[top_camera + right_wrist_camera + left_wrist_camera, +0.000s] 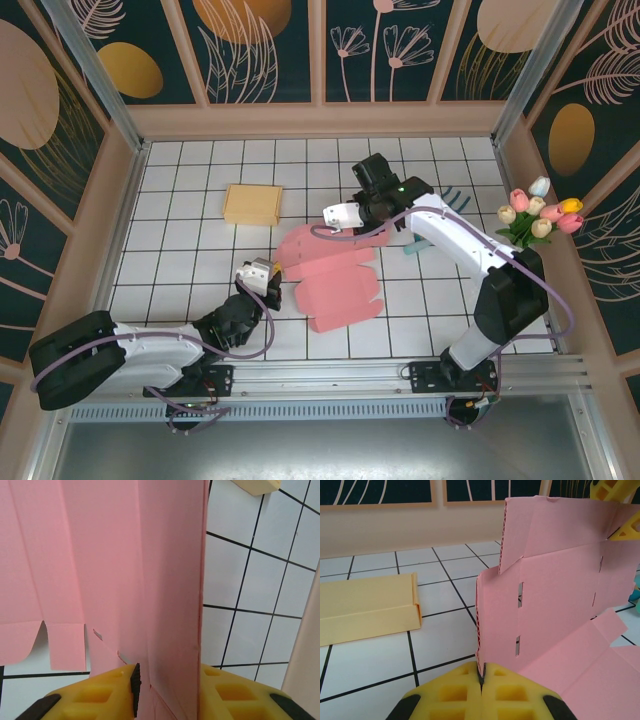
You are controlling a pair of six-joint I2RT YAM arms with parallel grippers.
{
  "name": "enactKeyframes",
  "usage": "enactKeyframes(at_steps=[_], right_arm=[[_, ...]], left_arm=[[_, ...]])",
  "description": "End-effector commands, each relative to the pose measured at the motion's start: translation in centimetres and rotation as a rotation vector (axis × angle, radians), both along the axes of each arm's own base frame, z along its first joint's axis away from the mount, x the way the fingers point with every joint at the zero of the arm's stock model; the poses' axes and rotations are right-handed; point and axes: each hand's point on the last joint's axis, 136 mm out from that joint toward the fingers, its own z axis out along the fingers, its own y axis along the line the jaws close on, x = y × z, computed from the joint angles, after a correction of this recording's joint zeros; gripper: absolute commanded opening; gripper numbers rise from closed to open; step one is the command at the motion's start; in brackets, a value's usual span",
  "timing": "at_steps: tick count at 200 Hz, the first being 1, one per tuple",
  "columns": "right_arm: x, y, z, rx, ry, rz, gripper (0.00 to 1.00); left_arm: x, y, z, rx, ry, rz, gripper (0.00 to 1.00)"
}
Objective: Fold the paper box
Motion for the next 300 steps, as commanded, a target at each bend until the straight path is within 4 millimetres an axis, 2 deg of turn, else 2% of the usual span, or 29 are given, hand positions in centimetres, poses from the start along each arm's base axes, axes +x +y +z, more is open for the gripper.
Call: enactKeyframes(at_steps=[1, 6, 19, 37, 64, 76, 94, 110, 135, 161, 175, 222, 258, 278, 300], right_arm=[[-1.0, 0.5, 0.8, 0.018, 0.039, 0.020, 0.32], [-1.1, 0.6, 0.8, 0.021, 0.042, 0.021, 0.31], [-1.1, 0.7, 0.6, 0.022, 0.044, 0.018, 0.20], [-1.1, 0.8, 0.3, 0.024, 0.052, 0.006, 0.00], [-0.8, 0.4, 0.3, 0.016, 0.090, -0.065, 0.00], [-0.6, 0.0, 0.3, 0.004, 0.106, -0.117, 0.00], [-0.4, -0.8, 0.7, 0.000, 0.140, -0.180, 0.00], [-0.4, -1.2, 1.3, 0.014, 0.132, -0.201, 0.00], [-0.2, -2.0, 1.9, 0.011, 0.143, -0.251, 0.00], [-0.4, -2.9, 1.9, -0.017, 0.144, -0.277, 0.00], [-0.7, -3.1, 2.0, -0.012, 0.146, -0.277, 0.00], [-1.5, -3.7, 1.1, -0.014, 0.130, -0.254, 0.00], [-1.5, -4.0, 0.6, -0.008, 0.131, -0.250, 0.00], [-1.5, -3.7, 0.8, 0.012, 0.126, -0.243, 0.00], [-1.2, -3.3, 1.2, 0.047, 0.121, -0.248, 0.00]], left_arm=[[0.3, -0.1, 1.2, -0.043, -0.023, 0.016, 0.00], [0.3, -0.1, 1.3, -0.046, -0.023, 0.016, 0.00], [0.3, -0.1, 1.3, -0.050, -0.023, 0.017, 0.00], [0.3, -0.1, 1.5, -0.064, -0.019, 0.020, 0.00], [1.0, 1.0, 2.4, -0.127, 0.017, 0.123, 0.00], [1.3, 1.9, 3.1, -0.177, 0.043, 0.192, 0.05], [1.3, 3.0, 4.7, -0.281, 0.087, 0.254, 0.19], [1.0, 3.3, 6.0, -0.377, 0.132, 0.257, 0.22], [0.5, 2.3, 7.6, -0.475, 0.228, 0.220, 0.24], [0.3, -0.5, 9.5, -0.516, 0.277, 0.099, 0.25], [0.9, -1.3, 10.2, -0.501, 0.287, 0.102, 0.24], [6.0, -2.0, 10.2, -0.521, 0.393, 0.092, 0.21], [8.9, -3.1, 9.6, -0.525, 0.453, 0.071, 0.18], [10.2, -3.6, 8.6, -0.531, 0.485, 0.068, 0.15], [10.4, -4.9, 7.1, -0.534, 0.528, 0.036, 0.11]])
